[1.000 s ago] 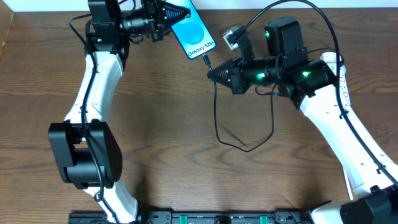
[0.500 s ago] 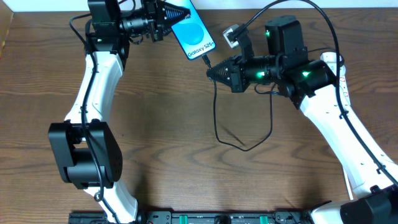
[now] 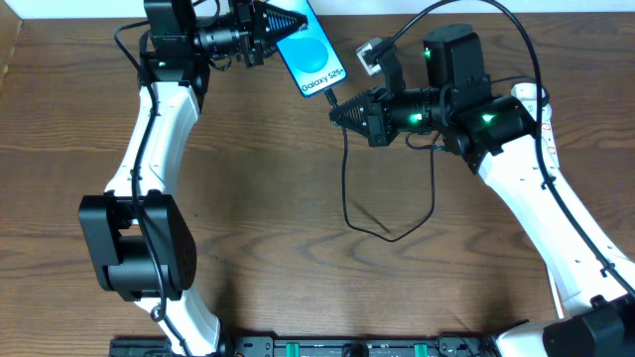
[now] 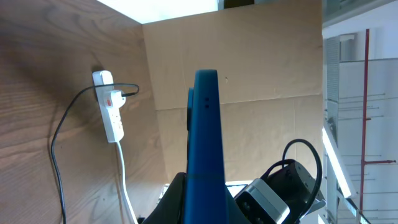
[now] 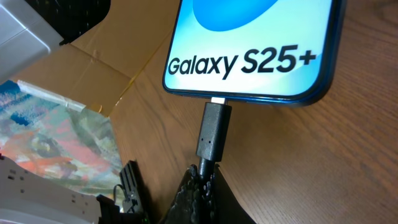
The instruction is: Plug charger to phone and switch on socket
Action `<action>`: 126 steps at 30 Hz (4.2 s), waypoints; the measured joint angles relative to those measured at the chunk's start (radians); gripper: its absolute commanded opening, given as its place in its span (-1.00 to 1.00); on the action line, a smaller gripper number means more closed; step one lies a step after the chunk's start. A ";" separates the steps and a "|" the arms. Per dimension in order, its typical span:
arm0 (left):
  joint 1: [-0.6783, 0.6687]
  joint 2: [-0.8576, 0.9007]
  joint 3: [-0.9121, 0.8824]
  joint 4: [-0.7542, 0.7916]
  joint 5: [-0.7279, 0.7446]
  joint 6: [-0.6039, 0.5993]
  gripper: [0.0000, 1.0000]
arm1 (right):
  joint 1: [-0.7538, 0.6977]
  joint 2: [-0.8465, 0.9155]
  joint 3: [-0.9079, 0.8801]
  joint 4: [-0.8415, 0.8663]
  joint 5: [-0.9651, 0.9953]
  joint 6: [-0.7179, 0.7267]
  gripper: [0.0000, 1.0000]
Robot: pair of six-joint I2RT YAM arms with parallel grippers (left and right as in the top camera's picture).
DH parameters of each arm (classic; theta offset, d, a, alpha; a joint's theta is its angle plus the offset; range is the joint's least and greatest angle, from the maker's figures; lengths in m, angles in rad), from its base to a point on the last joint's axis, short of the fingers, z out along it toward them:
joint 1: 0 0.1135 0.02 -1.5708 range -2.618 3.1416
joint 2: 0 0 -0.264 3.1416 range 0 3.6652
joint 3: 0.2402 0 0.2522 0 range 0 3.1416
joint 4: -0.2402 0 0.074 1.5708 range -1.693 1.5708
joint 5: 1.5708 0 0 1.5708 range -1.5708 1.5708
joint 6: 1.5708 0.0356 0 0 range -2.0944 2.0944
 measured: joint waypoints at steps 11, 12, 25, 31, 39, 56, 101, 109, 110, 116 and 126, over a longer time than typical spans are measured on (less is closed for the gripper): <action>-0.012 0.000 0.000 0.003 -0.027 0.012 -0.85 | 0.005 0.003 -0.008 0.033 -0.004 0.027 -0.98; -0.015 0.000 0.000 0.003 -0.030 0.015 -0.85 | 0.007 0.003 -0.008 0.033 -0.004 0.029 -0.98; -0.049 0.000 0.000 0.005 -0.047 0.042 -0.86 | 0.016 0.003 -0.012 0.062 -0.002 0.111 -0.98; -0.051 0.000 0.000 0.005 -0.080 0.053 -0.85 | 0.021 0.003 -0.012 0.063 0.058 0.225 -0.98; -0.054 0.000 0.000 0.004 -0.135 0.072 -0.86 | 0.020 0.003 -0.012 0.071 0.142 0.335 -0.98; -0.055 0.000 0.000 0.000 -0.089 0.084 -0.86 | 0.019 0.003 -0.012 0.032 0.159 0.312 -0.36; -0.184 0.040 -0.164 -0.885 -0.489 1.040 -0.85 | -0.162 -0.108 -0.009 -0.258 0.360 0.096 0.46; -0.195 0.189 -0.164 -0.777 -0.498 0.985 -0.86 | -0.159 -0.108 -0.009 -0.312 0.400 0.095 0.47; -0.195 0.197 -0.164 -0.763 -0.498 0.982 -0.86 | -0.159 -0.108 -0.009 -0.315 0.403 0.095 0.48; -0.195 0.206 -0.164 -0.711 -0.497 0.964 -0.86 | -0.159 -0.108 -0.009 -0.321 0.414 0.095 0.48; -0.195 0.279 -0.164 -0.707 -0.497 0.931 -0.86 | -0.159 -0.108 -0.009 -0.336 0.435 0.095 0.49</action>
